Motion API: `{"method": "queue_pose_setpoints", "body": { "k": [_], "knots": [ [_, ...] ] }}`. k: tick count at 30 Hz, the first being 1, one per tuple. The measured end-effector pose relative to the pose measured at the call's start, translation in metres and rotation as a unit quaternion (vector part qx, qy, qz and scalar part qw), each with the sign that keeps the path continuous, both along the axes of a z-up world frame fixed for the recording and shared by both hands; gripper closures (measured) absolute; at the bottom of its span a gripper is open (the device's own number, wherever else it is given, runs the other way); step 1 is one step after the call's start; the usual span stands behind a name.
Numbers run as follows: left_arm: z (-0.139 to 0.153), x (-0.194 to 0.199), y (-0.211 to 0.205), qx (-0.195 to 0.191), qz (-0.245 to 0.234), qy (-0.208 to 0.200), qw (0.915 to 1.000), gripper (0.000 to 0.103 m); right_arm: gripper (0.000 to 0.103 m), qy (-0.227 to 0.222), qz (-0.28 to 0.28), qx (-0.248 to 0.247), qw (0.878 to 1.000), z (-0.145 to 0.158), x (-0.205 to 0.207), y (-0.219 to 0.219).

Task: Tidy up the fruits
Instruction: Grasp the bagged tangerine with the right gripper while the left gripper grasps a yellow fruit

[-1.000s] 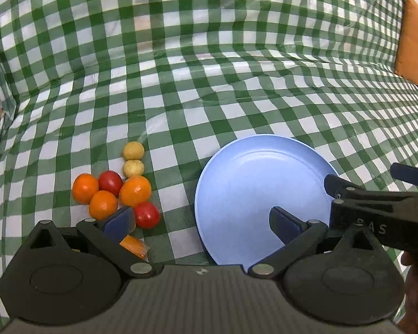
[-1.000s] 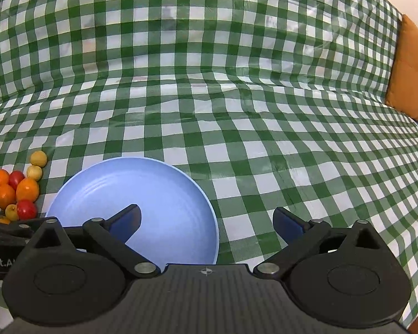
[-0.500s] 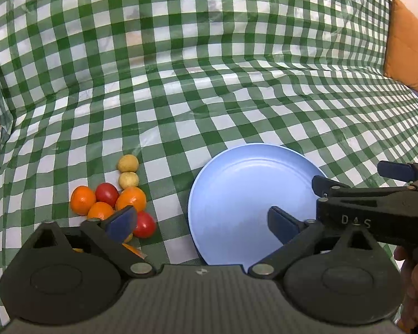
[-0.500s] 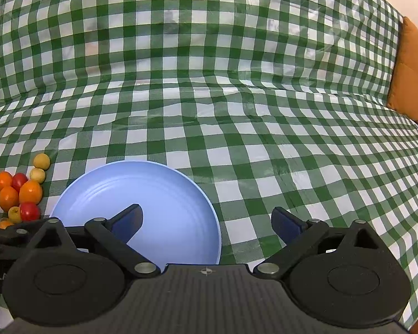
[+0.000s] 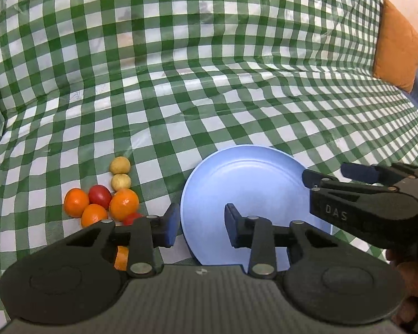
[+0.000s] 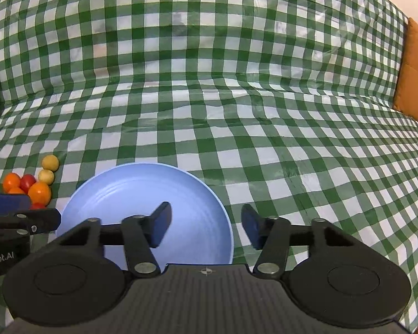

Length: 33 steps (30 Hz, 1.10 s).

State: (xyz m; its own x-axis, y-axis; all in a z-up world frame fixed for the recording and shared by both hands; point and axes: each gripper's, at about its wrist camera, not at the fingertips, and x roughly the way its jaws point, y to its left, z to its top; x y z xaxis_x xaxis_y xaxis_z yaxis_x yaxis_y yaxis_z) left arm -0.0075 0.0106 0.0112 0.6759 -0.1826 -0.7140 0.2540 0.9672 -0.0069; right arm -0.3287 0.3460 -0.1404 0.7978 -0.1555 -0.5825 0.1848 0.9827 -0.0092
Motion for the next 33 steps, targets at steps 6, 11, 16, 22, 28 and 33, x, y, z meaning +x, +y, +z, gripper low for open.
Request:
{"method": "queue_pose_setpoints", "body": {
  "k": [6, 11, 16, 22, 28, 33],
  "knots": [
    [0.010, 0.007, 0.020, -0.019, 0.013, -0.001, 0.9997, 0.065, 0.051, -0.013, 0.013, 0.012, 1.000, 0.004, -0.001, 0.010],
    [0.016, 0.021, 0.047, -0.028, 0.030, 0.003, 0.9992, 0.065, 0.050, -0.036, 0.052, 0.038, 0.997, 0.005, -0.001, 0.030],
    [0.016, 0.039, 0.091, -0.041, 0.063, 0.016, 0.9970, 0.065, 0.050, -0.057, 0.105, 0.041, 0.992, 0.001, 0.003, 0.058],
    [0.005, 0.057, 0.161, -0.097, 0.138, 0.061, 0.9839, 0.065, 0.050, -0.061, 0.180, 0.047, 0.981, -0.007, 0.000, 0.092],
    [-0.021, 0.062, 0.209, -0.166, 0.182, 0.131, 0.9604, 0.063, 0.048, -0.036, 0.247, 0.064, 0.966, -0.018, 0.010, 0.122],
    [-0.032, 0.059, 0.234, -0.189, 0.214, 0.164, 0.9441, 0.063, 0.043, -0.014, 0.284, 0.058, 0.957, -0.026, 0.013, 0.143]
  ]
}}
